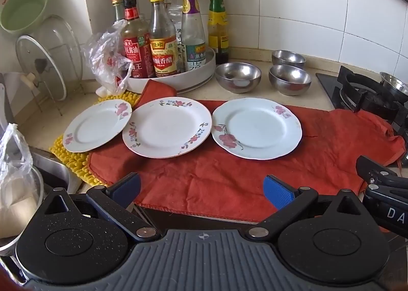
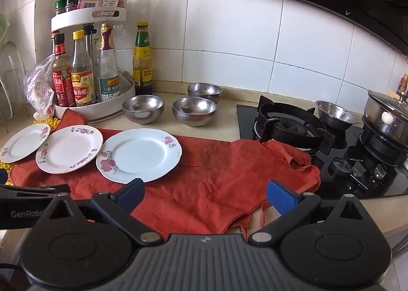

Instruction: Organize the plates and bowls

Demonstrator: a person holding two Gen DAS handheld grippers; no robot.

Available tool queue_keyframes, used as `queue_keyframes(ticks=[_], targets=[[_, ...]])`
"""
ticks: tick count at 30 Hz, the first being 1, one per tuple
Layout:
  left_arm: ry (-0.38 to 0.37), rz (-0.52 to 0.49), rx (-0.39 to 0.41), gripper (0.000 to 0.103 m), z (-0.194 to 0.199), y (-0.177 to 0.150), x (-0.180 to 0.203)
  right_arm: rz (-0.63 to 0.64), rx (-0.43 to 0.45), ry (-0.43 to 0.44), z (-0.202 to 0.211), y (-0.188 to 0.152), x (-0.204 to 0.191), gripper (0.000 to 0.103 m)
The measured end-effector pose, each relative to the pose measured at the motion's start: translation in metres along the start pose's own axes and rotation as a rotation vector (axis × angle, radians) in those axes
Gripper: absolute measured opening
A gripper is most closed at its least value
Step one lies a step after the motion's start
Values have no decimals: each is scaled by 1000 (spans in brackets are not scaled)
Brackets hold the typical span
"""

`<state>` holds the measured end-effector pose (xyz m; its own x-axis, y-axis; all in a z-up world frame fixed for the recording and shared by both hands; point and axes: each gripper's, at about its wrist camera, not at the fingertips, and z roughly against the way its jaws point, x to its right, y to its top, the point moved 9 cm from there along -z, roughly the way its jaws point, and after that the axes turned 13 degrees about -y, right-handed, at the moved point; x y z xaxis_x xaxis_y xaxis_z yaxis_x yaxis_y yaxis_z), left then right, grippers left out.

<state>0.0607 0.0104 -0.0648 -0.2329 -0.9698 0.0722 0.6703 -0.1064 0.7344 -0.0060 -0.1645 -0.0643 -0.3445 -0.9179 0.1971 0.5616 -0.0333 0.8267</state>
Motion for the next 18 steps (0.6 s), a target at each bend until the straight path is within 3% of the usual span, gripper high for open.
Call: queue_keyframes(ticks=[18], targets=[[-4,-3,-13,103,-2,-2,0,12,-2,-9,-1,-1,-3,102]])
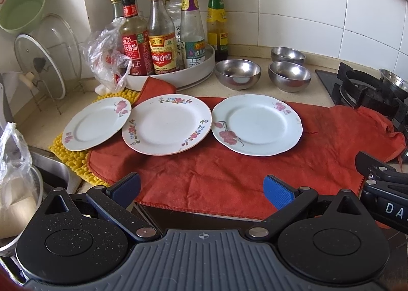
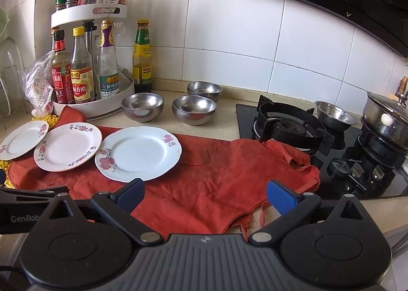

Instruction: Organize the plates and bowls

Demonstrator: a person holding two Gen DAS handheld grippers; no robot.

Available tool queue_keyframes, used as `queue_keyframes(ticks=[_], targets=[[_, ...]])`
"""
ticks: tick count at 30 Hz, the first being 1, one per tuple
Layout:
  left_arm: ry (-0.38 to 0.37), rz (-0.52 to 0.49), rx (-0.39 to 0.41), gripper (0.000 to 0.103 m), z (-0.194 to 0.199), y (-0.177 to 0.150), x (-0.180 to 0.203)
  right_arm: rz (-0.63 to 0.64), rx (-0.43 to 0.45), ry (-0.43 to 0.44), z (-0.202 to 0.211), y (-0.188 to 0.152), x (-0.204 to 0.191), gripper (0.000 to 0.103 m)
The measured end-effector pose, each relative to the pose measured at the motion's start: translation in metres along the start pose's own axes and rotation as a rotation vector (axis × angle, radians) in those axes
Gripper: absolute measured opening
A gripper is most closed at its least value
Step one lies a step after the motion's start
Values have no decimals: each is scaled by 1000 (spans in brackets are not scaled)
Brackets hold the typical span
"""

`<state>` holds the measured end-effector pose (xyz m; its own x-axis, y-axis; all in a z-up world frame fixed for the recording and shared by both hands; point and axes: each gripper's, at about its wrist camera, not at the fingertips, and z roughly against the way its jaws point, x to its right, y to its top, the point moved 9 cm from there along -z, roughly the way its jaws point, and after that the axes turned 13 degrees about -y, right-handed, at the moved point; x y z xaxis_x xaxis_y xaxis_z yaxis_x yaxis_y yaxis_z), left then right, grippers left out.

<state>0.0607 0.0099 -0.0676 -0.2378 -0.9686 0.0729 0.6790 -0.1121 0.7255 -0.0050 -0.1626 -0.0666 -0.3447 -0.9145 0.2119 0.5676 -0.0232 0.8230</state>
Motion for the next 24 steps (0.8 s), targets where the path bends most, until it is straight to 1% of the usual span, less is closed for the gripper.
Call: queue_keyframes(ticks=[24], targets=[[-4,0,-13,103,-5,-2,-1,21,-11,-7,-5,0,-5,102]])
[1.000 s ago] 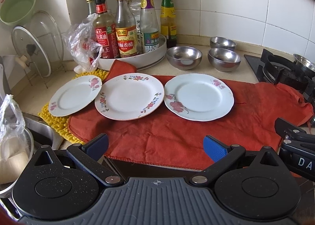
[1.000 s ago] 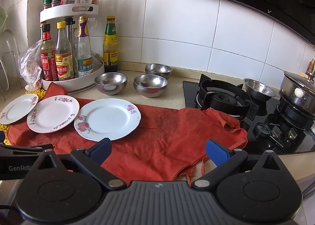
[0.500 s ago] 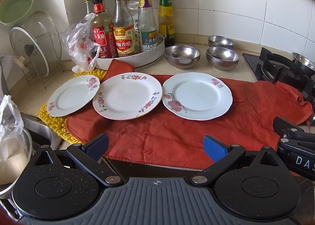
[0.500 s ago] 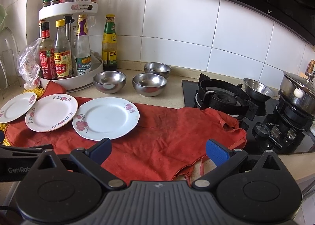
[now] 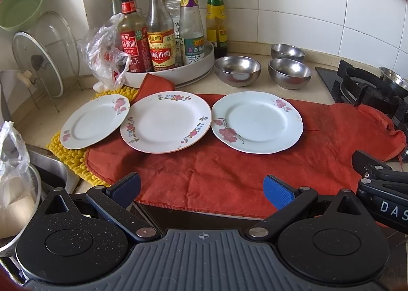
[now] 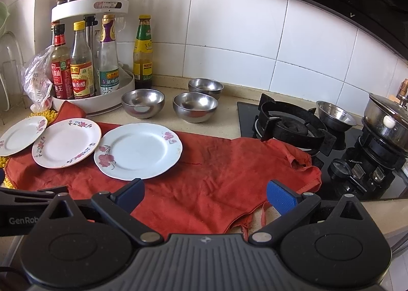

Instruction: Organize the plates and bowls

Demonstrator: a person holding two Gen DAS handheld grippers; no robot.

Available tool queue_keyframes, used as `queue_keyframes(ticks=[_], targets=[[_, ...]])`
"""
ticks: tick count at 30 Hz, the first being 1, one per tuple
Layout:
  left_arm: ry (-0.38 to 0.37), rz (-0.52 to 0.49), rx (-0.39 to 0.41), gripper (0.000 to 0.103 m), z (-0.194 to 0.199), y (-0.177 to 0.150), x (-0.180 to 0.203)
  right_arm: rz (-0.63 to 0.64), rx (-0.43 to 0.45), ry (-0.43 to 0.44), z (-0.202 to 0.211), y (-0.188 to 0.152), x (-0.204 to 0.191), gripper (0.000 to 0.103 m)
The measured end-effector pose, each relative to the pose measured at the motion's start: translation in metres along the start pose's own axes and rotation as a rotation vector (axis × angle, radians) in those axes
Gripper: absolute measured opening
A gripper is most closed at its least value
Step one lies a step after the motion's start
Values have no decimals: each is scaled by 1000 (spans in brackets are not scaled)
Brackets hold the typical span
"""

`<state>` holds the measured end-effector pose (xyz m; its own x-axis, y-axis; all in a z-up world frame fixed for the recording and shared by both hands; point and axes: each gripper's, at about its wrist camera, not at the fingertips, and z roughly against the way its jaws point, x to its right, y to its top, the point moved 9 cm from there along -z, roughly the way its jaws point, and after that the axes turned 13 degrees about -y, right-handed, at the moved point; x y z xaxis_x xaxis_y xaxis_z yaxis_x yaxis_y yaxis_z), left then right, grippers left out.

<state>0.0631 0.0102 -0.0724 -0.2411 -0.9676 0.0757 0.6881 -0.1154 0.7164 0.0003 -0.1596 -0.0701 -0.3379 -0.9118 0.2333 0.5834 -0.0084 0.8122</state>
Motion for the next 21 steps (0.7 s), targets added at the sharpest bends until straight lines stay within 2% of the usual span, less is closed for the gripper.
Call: queue_keyframes(ticks=[13,21], targets=[[-6,7,-3,103,-2,1,-7,13,-5,-3,-3,2,-8,102],[-1,26,-21,103,-17,7,-15,32,-19,-1,-18,5,-16,102]])
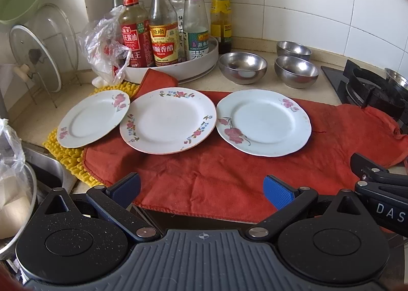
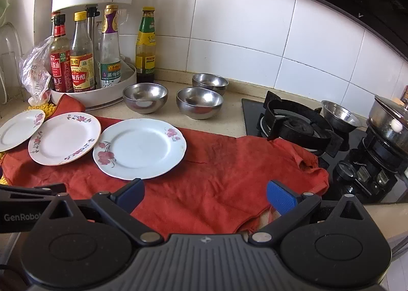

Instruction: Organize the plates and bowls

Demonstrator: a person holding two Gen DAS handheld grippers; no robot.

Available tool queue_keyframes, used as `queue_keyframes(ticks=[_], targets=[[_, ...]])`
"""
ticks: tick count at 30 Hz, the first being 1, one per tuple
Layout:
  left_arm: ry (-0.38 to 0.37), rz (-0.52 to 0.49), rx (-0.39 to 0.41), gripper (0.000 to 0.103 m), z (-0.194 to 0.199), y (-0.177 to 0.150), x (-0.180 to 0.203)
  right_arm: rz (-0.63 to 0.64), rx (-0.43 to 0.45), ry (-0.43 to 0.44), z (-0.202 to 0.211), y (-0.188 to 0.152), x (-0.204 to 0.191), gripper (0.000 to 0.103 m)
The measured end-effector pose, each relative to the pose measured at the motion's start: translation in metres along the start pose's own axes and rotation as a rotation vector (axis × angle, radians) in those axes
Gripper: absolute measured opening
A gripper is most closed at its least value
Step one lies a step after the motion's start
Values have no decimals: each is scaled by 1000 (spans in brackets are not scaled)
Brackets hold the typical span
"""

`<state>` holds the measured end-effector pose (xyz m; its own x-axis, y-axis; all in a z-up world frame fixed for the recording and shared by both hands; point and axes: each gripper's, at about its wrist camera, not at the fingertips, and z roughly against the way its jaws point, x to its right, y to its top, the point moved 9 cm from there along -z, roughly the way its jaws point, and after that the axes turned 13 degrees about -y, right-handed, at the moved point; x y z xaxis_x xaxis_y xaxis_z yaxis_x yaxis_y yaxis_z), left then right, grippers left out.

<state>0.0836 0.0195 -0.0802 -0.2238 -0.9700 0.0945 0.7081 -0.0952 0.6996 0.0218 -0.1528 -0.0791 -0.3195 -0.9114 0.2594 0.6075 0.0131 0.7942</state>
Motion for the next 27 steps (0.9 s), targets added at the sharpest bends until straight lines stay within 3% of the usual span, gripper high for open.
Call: queue_keyframes(ticks=[15,27], targets=[[53,86,-45,103,-50,25,-21,77,-29,70,-65,31,-36,102],[64,99,-85,103,-85,43,-22,127,-71,122,-118,46,-51,102]])
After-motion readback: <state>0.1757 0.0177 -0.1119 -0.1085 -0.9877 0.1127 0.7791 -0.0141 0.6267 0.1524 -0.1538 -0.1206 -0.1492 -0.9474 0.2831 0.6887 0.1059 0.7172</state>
